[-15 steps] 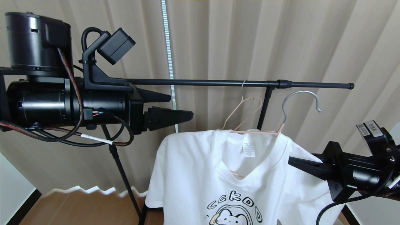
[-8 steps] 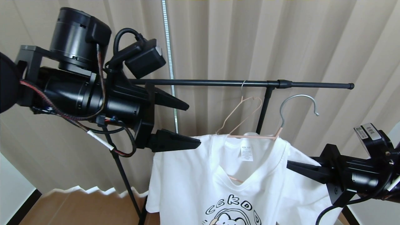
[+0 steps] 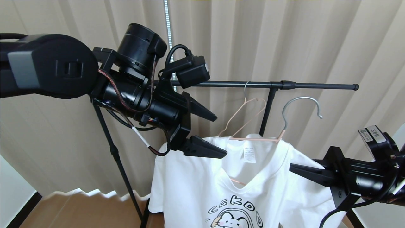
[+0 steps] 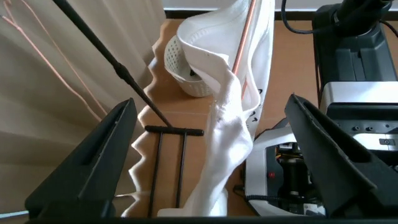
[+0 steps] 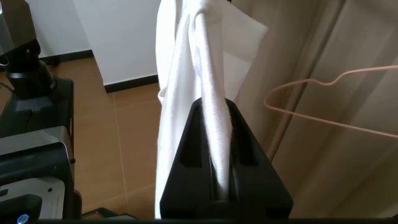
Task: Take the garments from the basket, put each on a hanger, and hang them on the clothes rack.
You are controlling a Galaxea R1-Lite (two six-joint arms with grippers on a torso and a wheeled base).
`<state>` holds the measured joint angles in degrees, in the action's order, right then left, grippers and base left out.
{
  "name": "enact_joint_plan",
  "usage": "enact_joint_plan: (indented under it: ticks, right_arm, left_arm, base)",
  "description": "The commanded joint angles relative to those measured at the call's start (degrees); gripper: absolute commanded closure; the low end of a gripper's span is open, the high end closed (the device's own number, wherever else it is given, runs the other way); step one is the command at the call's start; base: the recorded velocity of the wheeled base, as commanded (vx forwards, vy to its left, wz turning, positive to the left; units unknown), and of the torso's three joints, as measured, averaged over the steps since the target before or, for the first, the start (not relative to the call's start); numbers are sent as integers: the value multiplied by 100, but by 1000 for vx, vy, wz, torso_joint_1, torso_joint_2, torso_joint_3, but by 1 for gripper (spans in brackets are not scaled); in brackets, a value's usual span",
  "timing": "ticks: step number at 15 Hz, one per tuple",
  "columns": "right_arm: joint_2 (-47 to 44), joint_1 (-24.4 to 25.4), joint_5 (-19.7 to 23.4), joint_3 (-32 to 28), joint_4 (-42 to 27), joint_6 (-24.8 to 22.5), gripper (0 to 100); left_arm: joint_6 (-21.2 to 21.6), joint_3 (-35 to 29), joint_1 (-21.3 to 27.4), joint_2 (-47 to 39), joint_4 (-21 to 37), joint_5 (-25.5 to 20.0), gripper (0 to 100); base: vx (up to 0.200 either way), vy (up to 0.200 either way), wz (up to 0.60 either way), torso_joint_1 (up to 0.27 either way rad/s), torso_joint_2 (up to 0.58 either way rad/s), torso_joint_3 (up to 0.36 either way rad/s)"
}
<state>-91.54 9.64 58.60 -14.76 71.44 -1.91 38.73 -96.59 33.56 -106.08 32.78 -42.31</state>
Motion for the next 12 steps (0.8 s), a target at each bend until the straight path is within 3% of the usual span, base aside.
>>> enact_joint_plan:
  ticks: [1, 12]
  right_arm:
    - [5, 3, 2, 0, 2, -2, 100]
    - [48, 3, 11, -9, 2, 7, 100]
  left_arm:
    - [29, -176, 28, -176, 97, -93, 0]
    - [144, -150, 124, -510, 97, -102, 0]
  base:
    - [0, 0, 0, 0, 0, 0]
    - [0, 0, 0, 0, 0, 0]
